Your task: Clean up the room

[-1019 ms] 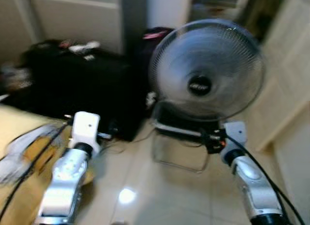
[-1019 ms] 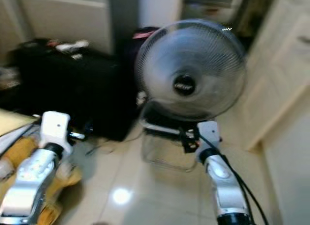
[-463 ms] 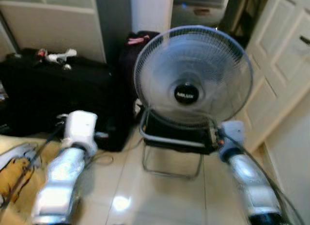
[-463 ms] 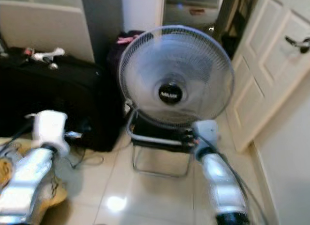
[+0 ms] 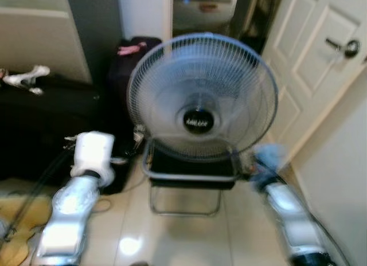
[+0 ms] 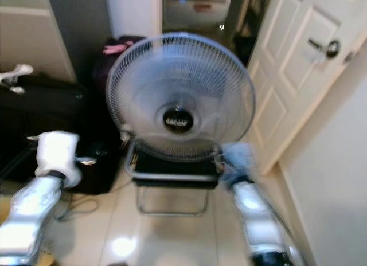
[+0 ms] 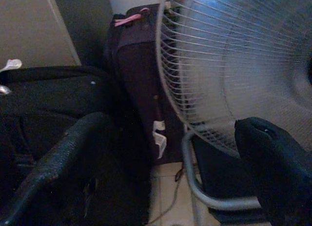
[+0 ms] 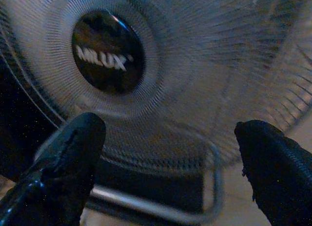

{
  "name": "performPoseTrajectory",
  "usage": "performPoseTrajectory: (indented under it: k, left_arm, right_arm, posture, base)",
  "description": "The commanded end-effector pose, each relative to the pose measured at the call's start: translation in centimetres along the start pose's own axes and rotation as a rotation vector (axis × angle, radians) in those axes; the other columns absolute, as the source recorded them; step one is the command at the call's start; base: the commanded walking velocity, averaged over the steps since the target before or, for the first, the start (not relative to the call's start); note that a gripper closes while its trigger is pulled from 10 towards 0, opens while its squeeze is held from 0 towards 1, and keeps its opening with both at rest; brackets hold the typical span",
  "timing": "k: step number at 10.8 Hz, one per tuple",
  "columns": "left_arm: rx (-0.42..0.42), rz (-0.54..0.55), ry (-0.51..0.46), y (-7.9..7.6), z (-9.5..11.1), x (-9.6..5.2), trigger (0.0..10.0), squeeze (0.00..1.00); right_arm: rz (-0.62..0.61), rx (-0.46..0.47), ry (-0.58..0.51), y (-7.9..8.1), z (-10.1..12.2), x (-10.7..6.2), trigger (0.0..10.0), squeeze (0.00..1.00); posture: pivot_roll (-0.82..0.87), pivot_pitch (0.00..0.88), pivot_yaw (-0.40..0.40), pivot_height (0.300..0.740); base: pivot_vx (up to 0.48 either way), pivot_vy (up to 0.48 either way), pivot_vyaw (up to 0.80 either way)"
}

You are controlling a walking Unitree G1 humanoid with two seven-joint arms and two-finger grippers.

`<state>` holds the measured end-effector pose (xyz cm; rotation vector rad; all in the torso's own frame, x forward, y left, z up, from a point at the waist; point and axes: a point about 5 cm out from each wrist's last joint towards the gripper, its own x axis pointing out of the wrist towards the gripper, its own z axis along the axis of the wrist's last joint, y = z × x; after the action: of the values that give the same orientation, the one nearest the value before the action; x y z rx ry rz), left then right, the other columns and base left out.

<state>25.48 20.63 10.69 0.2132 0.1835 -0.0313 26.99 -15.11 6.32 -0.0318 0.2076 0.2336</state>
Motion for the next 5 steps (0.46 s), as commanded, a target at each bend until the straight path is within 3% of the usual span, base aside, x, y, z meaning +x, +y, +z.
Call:
performPoseTrajectory:
  k: [1,5]
  left_arm:
    - [-0.01,-0.023,-0.01,-0.73,0.32,0.11,10.0,0.93]
    - [0.004,-0.033,-0.015,-0.82,0.35,-0.05,10.0,0.92]
  right_arm:
    - [-0.032,-0.014,-0.001,-1.14,0.2,-0.25,10.0,0.0]
    - [-0.047,-0.019,0.024,-1.26,0.01,-0.27,10.0,0.0]
  posture:
    - [-0.02,0.0,-0.029,0.74]
    - [-0.03,0.0,-0.022,0.74]
  base:
    - [0.0,0.0,0.0]
    - [0.0,0.0,0.0]
